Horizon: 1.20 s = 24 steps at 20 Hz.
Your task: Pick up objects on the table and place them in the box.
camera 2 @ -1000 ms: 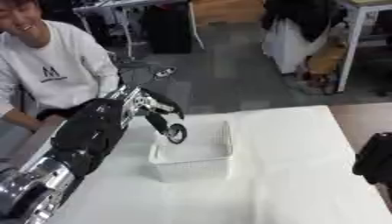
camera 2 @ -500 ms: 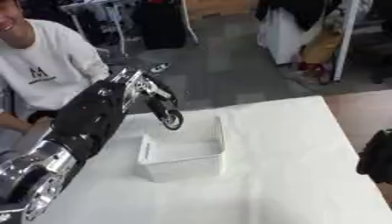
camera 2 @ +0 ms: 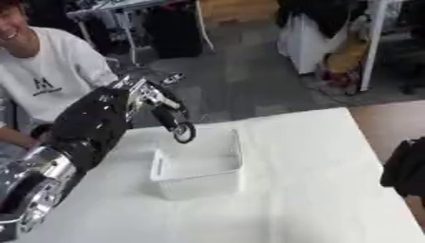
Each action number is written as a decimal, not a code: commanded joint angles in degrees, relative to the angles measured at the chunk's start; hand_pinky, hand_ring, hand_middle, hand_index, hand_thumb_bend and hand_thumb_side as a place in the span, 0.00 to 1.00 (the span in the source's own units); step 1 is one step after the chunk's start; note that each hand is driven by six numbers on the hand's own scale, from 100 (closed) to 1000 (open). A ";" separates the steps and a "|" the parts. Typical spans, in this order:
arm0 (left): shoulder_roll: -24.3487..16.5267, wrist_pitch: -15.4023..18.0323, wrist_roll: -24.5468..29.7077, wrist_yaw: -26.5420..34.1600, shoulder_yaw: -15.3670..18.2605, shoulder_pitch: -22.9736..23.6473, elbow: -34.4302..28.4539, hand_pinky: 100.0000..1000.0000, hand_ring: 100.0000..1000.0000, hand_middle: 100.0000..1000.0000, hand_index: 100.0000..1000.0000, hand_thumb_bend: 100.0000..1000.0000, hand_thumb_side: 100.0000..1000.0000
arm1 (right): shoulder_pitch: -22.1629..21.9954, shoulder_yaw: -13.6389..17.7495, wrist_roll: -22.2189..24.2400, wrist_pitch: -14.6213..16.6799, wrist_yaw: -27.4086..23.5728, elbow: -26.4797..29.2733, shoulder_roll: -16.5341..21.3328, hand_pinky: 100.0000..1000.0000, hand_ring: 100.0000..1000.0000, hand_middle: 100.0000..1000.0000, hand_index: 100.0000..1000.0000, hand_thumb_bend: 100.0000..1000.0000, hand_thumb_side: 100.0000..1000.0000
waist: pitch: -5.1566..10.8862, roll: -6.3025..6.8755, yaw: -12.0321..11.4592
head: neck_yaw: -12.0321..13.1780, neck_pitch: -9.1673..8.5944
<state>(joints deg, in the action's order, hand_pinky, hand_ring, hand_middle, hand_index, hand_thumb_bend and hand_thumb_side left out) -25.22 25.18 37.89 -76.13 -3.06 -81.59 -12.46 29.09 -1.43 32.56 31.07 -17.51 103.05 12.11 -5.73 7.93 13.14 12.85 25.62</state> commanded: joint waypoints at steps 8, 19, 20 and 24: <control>0.33 20.93 14.08 -0.81 0.31 -2.36 5.76 1.00 1.00 1.00 1.00 1.00 0.81 | -0.67 -0.24 8.59 9.42 -0.31 -1.60 0.61 0.00 0.33 0.30 0.43 0.00 0.88 | 4.68 -1.34 -1.32 | -4.30 0.49; -0.44 18.19 13.60 3.54 1.62 -1.07 2.04 1.00 1.00 1.00 1.00 0.57 1.00 | -1.27 -0.19 9.28 9.01 -0.29 -1.84 0.61 0.00 0.33 0.30 0.43 0.00 0.88 | 4.64 -1.43 -1.05 | -3.25 1.10; -1.40 18.34 11.54 5.82 1.48 -0.92 -1.06 1.00 1.00 1.00 1.00 0.52 1.00 | -1.34 -0.13 9.34 8.99 -0.27 -1.87 0.71 0.00 0.33 0.30 0.43 0.00 0.88 | 4.58 -1.41 -1.25 | -2.82 1.40; -8.36 18.22 -7.95 13.20 -2.75 2.55 -16.82 1.00 1.00 1.00 1.00 0.24 0.81 | -1.58 0.50 9.30 9.15 0.05 -2.20 1.82 0.00 0.33 0.30 0.43 0.00 0.88 | 4.46 -1.03 -3.03 | -0.59 3.69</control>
<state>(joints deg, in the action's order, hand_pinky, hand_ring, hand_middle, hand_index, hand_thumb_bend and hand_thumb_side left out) -29.50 35.78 27.29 -65.01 -4.63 -78.15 -24.19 27.12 -1.37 32.59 31.04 -17.50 100.48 12.91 -1.97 7.16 10.00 11.22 28.65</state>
